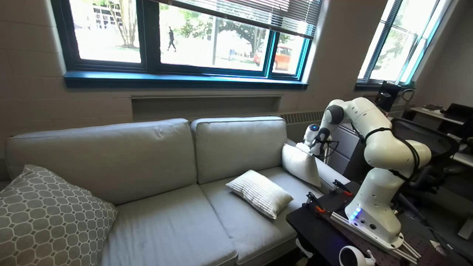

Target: Place the striped pillows against the right armrest

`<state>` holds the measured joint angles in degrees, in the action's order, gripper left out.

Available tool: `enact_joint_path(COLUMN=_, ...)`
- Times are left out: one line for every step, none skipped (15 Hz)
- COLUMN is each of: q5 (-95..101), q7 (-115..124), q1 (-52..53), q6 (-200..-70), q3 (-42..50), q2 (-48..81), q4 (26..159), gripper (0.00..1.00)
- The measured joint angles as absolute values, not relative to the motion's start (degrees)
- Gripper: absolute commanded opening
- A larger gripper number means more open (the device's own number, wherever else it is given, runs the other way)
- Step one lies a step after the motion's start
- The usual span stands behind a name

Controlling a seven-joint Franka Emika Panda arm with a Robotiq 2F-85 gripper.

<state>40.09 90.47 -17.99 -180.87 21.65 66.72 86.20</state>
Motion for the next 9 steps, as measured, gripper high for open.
enact_joint_path(q5=39.26, q7=95.09, q1=-12.91, q6=-177.38, q3=24.52, q2=67.6, q4=85.49, gripper=0.04)
enact_joint_path(q5=38.42, q7=99.09, q1=-8.22, q6=-174.21, q3=26.79, q2=68.42, q4=85.53, gripper=0.04)
enact_joint_path(q5=37.63, q7=102.26, q1=-4.05, q6=-171.03, q3=28.22, q2=69.25, q4=85.76, gripper=0.04)
enact_joint_path(q5=37.01, q7=104.51, q1=-1.06, q6=-168.1, q3=28.57, q2=69.98, q4=85.94, gripper=0.04)
enact_joint_path(q5=36.46, q7=106.11, q1=1.23, q6=-165.65, q3=28.55, q2=70.71, q4=86.0, gripper=0.04)
enact_joint_path(q5=34.38, q7=106.45, q1=2.97, q6=-164.17, q3=28.75, q2=71.5, q4=86.05, gripper=0.04)
enact_joint_path(q5=31.97, q7=106.26, q1=4.22, q6=-163.46, q3=29.18, q2=72.28, q4=86.05, gripper=0.04)
enact_joint_path(q5=29.91, q7=106.09, q1=4.97, q6=-163.36, q3=29.69, q2=72.98, q4=86.08, gripper=0.04)
enact_joint_path(q5=27.99, q7=105.59, q1=5.25, q6=-163.45, q3=30.17, q2=73.55, q4=86.11, gripper=0.04)
